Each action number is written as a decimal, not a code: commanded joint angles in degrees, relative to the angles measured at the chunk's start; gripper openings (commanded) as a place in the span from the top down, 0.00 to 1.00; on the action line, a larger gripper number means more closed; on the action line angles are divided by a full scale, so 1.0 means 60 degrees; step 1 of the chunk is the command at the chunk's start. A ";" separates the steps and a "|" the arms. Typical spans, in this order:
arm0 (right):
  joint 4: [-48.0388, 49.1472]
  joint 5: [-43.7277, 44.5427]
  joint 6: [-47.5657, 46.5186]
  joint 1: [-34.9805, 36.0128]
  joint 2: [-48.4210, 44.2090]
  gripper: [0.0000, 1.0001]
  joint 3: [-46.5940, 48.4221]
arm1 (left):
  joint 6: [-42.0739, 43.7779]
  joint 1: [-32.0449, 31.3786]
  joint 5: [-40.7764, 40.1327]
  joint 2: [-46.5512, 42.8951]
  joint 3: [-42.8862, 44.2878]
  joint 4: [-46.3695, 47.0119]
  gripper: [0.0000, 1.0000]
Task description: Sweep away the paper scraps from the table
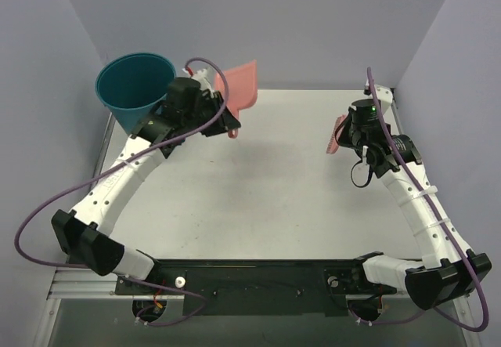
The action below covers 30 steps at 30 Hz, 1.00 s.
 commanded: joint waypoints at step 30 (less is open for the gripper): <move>0.6936 -0.3446 0.5114 0.0403 0.1745 1.00 -0.3940 | 0.1400 -0.4027 -0.2330 0.3759 -0.2152 -0.0505 0.17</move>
